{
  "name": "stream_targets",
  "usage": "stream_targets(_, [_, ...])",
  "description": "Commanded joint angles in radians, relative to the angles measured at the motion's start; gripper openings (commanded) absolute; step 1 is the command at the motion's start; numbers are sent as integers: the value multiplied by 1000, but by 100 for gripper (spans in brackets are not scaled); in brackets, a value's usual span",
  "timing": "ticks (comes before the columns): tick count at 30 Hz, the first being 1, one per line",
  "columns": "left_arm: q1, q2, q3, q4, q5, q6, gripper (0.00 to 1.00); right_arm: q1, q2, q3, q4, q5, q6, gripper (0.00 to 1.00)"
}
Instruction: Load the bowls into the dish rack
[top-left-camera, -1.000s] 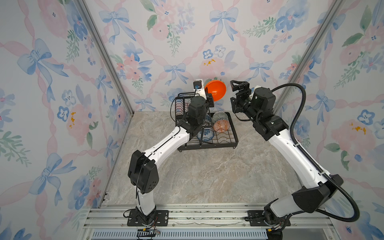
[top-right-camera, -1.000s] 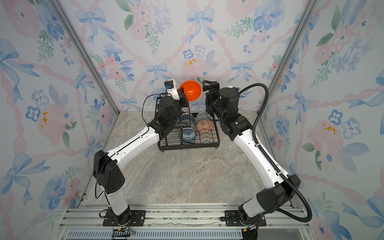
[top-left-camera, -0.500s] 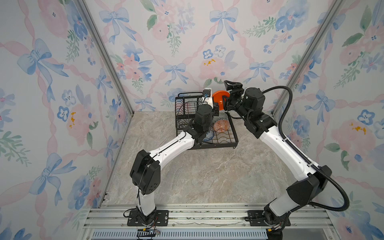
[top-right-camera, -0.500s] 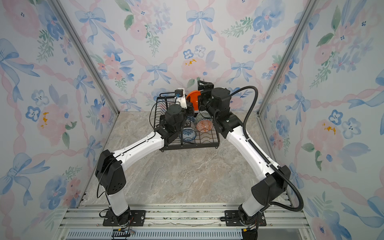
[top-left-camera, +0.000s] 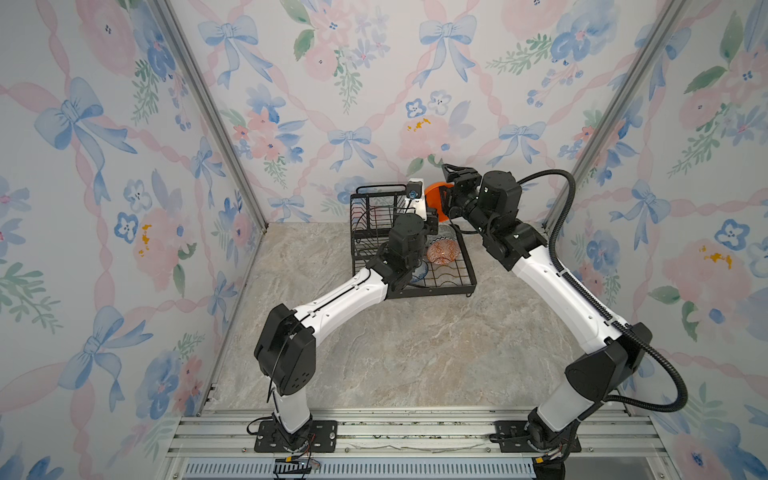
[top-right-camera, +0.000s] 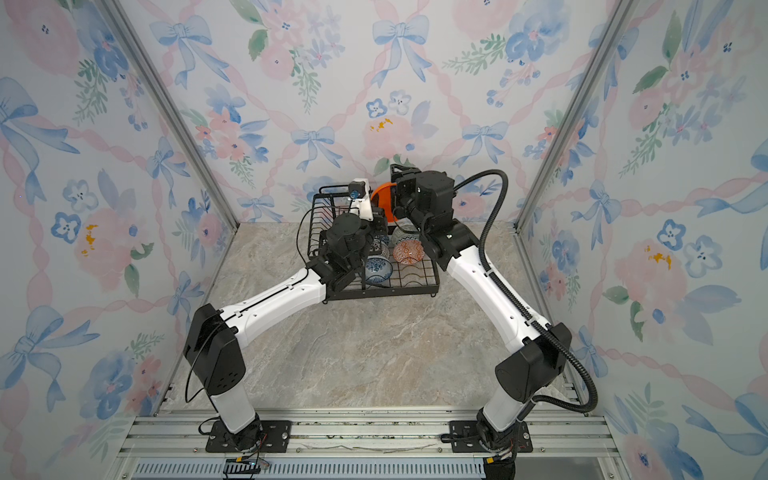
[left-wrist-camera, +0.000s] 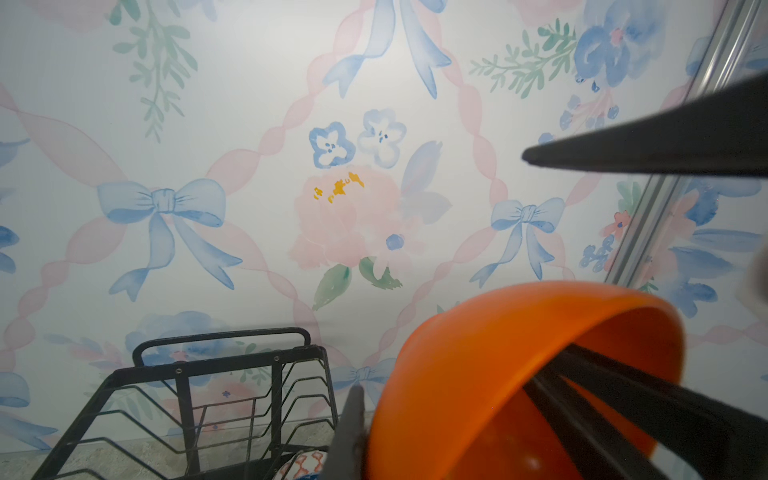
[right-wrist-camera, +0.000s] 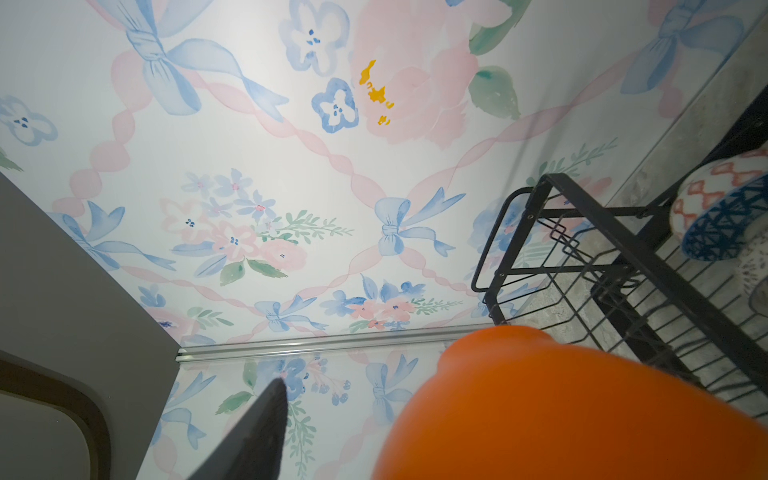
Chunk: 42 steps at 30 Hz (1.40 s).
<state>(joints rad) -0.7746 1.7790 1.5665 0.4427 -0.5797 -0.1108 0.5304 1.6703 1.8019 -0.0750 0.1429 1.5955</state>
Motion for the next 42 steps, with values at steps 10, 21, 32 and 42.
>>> stream_targets(10, [-18, -38, -23, 50, -24, 8, 0, -15, -74, -64, -5, 49, -19, 27])
stream_targets(21, [-23, -10, 26, 49, 1, 54, 0, -24, -147, -144, 18, 64, -54, 0])
stream_targets(32, [-36, 0, 44, 46, 21, 71, 0, -30, -233, -258, 15, 93, -55, 0])
stream_targets(42, [-71, -27, -4, 30, 26, 80, 0, -6, -221, -252, -2, 83, -78, 0])
